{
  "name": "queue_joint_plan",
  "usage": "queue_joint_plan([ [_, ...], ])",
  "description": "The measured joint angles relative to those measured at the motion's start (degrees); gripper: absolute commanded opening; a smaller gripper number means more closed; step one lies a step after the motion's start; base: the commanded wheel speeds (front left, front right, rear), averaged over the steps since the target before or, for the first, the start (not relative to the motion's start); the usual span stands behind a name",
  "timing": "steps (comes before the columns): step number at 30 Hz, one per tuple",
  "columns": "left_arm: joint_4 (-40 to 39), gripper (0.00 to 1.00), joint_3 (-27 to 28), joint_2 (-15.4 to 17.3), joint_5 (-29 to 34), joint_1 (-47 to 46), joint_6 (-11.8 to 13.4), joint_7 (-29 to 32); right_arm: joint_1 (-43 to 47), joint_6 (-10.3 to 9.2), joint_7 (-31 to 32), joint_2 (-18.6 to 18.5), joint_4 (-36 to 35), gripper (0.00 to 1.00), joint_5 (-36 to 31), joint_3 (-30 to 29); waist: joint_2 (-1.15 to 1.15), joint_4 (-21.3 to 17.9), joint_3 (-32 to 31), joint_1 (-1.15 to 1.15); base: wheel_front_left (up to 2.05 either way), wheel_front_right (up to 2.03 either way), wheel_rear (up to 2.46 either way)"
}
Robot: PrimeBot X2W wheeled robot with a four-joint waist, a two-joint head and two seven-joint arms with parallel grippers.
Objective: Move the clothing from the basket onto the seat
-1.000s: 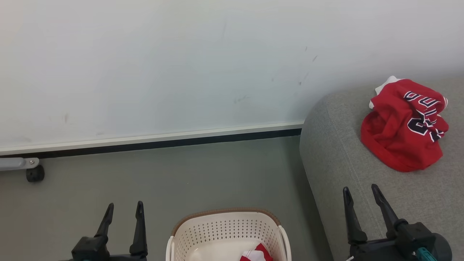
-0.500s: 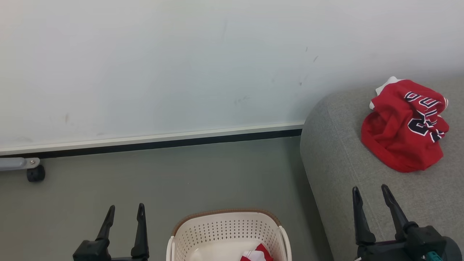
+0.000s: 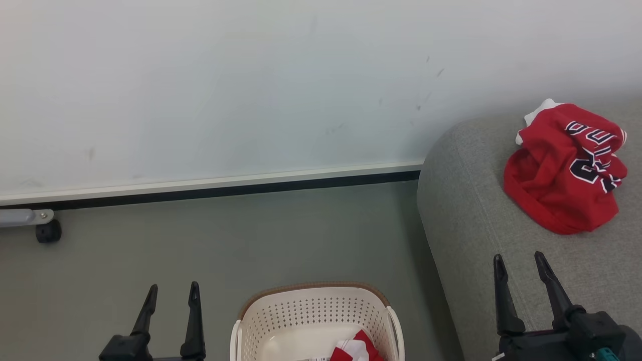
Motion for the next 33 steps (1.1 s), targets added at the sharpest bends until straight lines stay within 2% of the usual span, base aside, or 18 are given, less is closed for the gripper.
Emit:
queue_joint_plan([
  [9,-1.44,1.0,-0.3,0.31,1.53,-0.11,-0.04,0.0,-0.12,0.0,0.0,-0.01,-1.58,1.0,-0.18,-1.1,0.0,0.06,2.65,0.0,0.0,0.0,0.0],
  [18,-0.76,1.0,-2.76,0.77,2.99,-4.2,-0.67,0.1,-3.05,-0.01,0.0,-0.73,-3.79,1.0,-0.38,-4.39,0.0,-0.13,8.54,0.0,0.0,0.0,0.0],
  [27,4.93,1.0,-8.26,-1.04,5.79,-10.4,-3.16,2.92,-6.79,-0.01,0.0,-3.14,-6.13,1.0,-1.45,-7.91,0.0,-1.2,15.68,0.01,0.0,0.0,0.0],
  [33,10.07,1.0,-11.28,-2.22,7.62,-16.63,-3.89,4.9,-10.09,-0.01,-0.01,-4.07,-7.7,1.0,-1.9,-9.76,0.01,-2.53,20.59,0.01,0.0,0.0,0.0],
])
